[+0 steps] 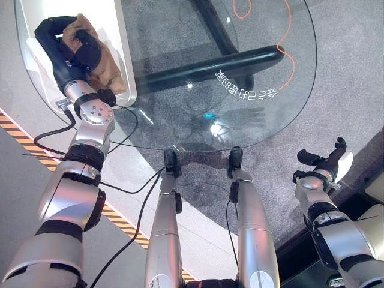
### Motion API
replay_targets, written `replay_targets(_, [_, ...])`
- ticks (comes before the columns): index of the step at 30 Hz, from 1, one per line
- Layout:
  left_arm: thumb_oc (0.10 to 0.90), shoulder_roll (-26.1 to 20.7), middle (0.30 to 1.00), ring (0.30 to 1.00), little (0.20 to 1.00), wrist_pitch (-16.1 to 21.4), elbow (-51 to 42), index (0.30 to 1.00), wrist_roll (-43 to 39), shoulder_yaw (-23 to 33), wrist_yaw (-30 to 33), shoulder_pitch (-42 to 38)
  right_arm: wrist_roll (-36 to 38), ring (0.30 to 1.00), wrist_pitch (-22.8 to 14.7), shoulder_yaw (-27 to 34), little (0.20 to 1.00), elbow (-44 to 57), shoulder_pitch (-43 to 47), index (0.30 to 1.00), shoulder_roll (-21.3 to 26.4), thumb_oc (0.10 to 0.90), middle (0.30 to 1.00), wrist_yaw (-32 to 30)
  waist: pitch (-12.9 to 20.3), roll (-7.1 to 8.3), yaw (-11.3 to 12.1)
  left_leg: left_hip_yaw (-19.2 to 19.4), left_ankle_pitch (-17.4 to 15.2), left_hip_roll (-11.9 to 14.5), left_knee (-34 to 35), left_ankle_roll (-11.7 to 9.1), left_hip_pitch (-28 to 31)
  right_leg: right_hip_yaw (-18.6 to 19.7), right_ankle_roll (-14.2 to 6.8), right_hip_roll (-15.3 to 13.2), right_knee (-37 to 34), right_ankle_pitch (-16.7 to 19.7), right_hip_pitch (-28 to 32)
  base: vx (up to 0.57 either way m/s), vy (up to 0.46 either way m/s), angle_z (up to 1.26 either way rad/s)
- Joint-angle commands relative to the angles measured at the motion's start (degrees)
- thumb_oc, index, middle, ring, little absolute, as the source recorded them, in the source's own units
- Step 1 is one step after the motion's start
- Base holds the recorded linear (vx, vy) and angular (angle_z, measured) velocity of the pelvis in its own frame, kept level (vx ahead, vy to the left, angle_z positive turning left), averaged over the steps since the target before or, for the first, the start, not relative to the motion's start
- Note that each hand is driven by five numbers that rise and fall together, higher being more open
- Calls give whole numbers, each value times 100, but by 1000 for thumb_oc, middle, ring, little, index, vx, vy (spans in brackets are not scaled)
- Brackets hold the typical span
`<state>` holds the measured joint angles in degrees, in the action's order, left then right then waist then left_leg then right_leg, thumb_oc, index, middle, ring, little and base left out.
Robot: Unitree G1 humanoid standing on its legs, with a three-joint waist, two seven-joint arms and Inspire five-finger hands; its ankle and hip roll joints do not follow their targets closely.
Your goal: Wipe the table with a cloth and put it in the basket.
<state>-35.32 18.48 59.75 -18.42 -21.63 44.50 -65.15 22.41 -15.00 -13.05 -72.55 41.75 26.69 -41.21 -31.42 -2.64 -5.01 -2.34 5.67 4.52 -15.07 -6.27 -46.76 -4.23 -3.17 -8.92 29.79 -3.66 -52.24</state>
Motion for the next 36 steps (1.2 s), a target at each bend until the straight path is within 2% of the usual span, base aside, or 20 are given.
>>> replay_targets(1, [100,-864,300,300,200,235,-86,300,436,242,640,-909,-164,900,-77,-18,900,61,-326,900,193,800,900,-206,162,24,63,494,-644,-313,-551,425,-48,13,180,635,-403,-54,227,0,0,0])
replay_targets(5, [100,-869,300,300,200,-98,-42,300,626,166,751,-978,-206,900,-43,-67,900,116,-358,900,125,800,900,-261,162,56,50,499,-643,-309,-568,422,-102,23,184,645,-418,-45,191,9,13,-3])
replay_targets(9, [100,-874,300,300,200,-205,29,300,759,105,747,-1023,-197,900,-36,-84,900,117,-355,900,119,800,900,-256,162,69,41,489,-643,-315,-565,431,-126,28,182,651,-425,-33,164,0,0,0])
replay_targets(11, [100,-893,300,300,200,-402,77,300,932,-13,761,-1097,-229,900,-56,-116,900,144,-366,900,99,800,900,-273,162,83,19,486,-633,-320,-581,434,-184,53,182,671,-421,-6,102,10,16,0])
replay_targets(17, [100,-912,300,300,200,-610,176,300,883,-96,728,-1133,-258,900,-60,-119,900,184,-411,900,58,800,900,-326,162,104,2,479,-640,-327,-617,443,-250,61,177,684,-409,15,42,3,5,0])
replay_targets(18, [226,-909,408,408,326,-670,189,408,870,-91,715,-1131,-261,900,-50,-105,900,189,-417,900,55,800,900,-324,162,108,-2,476,-643,-329,-622,446,-254,63,176,684,-407,18,38,0,0,0])
replay_targets(19, [309,-907,479,479,409,-680,187,479,874,-90,717,-1129,-265,900,-48,-100,900,192,-419,900,54,800,900,-324,162,109,-3,476,-644,-329,-624,446,-254,64,175,684,-407,18,37,0,0,0])
replay_targets(20, [709,-912,822,822,809,-709,220,822,848,-88,703,-1131,-260,900,-57,-100,900,187,-432,900,48,800,900,-319,162,115,-6,474,-643,-330,-627,450,-254,64,174,690,-402,24,35,0,0,0])
replay_targets(21, [800,-915,900,900,900,-759,251,900,811,-73,653,-1132,-272,900,-60,-93,900,186,-436,900,53,800,900,-311,162,118,-8,477,-645,-326,-626,446,-259,65,173,688,-404,21,31,0,0,0])
replay_targets(36, [800,-870,900,900,900,-883,369,900,716,-49,756,-1092,-310,900,-122,-110,900,231,-526,900,-33,800,900,-366,162,135,-31,472,-629,-326,-637,454,-253,79,181,712,-391,34,36,0,0,0])
